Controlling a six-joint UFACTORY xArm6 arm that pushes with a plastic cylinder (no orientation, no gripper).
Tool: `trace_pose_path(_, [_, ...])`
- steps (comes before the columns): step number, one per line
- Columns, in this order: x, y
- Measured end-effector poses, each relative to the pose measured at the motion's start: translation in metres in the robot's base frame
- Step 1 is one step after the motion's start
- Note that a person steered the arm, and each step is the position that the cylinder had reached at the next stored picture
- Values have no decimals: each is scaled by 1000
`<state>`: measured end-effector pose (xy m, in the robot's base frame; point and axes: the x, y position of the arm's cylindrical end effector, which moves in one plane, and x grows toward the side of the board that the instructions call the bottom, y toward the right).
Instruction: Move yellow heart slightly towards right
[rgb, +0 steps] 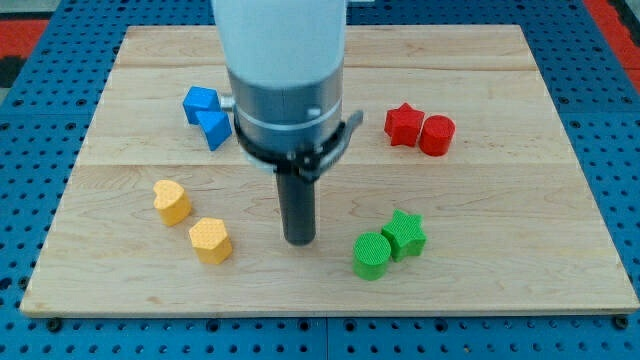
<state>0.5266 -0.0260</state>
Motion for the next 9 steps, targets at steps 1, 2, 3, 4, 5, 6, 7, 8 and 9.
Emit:
trace_pose_path(1, [-39, -1])
trace_pose_path(2, [-54, -1])
trace_pose_path(3, [-67, -50])
trace_pose_path(4, [-66, -137])
trace_pose_path(5, [-89, -194])
trace_pose_path(6, [-44, -204])
trace_pose_path(7, [-22, -125])
trace_pose_path(8, [-6, -41])
trace_pose_path(9, [-23, -69])
